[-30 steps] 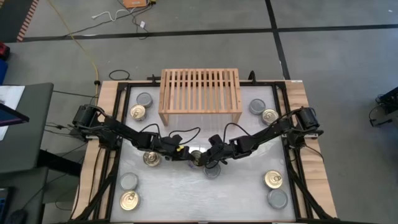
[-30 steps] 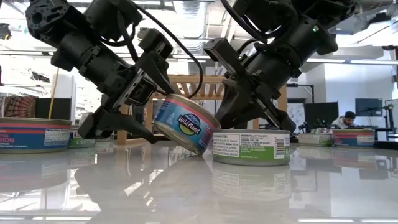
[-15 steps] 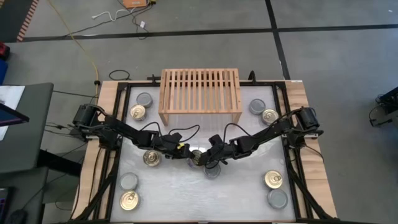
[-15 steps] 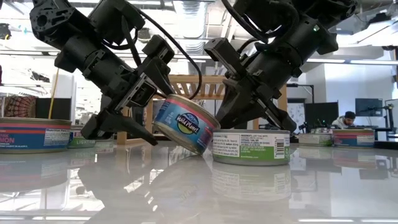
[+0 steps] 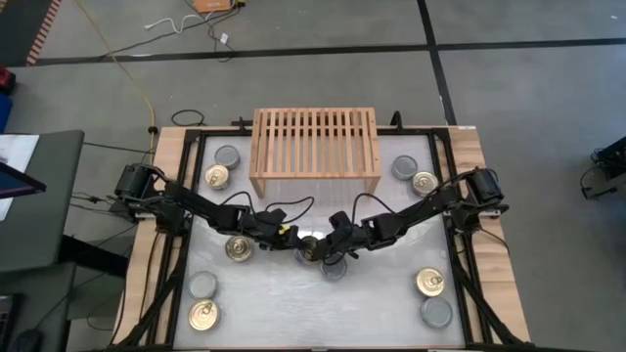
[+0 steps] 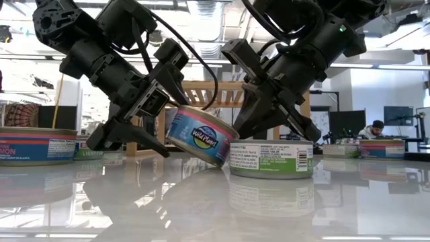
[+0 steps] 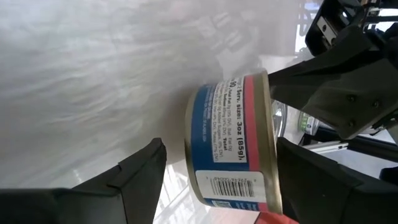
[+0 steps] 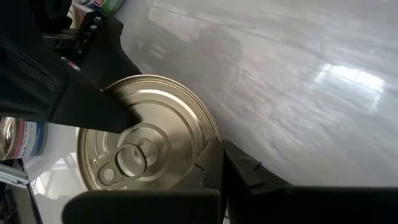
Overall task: Stack canned seafood by type on shelf
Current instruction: Put the blue-pink tuna can on the shelf
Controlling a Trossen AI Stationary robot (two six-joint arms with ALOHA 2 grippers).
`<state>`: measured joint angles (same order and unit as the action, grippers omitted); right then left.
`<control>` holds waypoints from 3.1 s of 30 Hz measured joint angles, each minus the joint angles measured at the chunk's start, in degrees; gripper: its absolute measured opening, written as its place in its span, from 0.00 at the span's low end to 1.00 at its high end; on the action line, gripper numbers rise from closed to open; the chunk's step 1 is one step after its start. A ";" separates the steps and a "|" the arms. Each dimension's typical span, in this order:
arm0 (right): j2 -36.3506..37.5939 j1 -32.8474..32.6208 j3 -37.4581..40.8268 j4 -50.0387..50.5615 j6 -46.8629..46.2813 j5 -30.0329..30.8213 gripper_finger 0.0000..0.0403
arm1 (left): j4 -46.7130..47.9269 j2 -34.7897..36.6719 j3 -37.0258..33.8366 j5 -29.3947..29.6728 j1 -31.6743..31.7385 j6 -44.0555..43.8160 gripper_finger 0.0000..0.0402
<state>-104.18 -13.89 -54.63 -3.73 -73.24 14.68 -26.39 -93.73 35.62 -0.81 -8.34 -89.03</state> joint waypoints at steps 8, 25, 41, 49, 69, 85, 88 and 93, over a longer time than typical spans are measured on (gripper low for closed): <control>0.07 -0.13 0.00 -0.13 -1.83 0.04 0.06 | -1.56 -0.01 0.00 -2.26 -0.36 -2.26 0.68; 0.09 -0.33 0.00 -0.11 -2.41 0.22 0.05 | -2.22 -0.02 -0.04 0.70 -1.51 -4.87 0.68; 0.09 -0.17 0.00 -1.20 -1.93 0.22 0.06 | -2.78 -0.02 -0.09 2.89 -1.51 -4.91 0.68; 0.09 -0.28 0.00 -1.75 -1.91 0.22 0.06 | -1.21 -0.02 -0.09 4.32 -1.34 -4.73 0.68; 0.09 -0.35 -0.02 -2.47 -1.94 0.22 0.06 | -0.83 -0.02 -0.09 4.01 -0.59 -3.13 0.61; 0.84 -0.37 -0.02 -1.45 0.23 0.11 0.06 | -1.34 -0.02 0.03 1.70 0.10 -0.73 0.49; 2.60 -0.34 -0.02 0.78 1.77 -0.09 0.07 | -2.43 -0.02 0.09 1.08 0.29 0.24 0.47; 6.93 -0.28 -0.17 2.49 7.51 0.02 0.11 | -2.90 -0.06 0.09 0.95 0.31 1.91 0.48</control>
<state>-97.25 -14.17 -54.80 -1.24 -65.73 14.70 -29.29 -93.79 35.70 0.15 -8.03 -87.12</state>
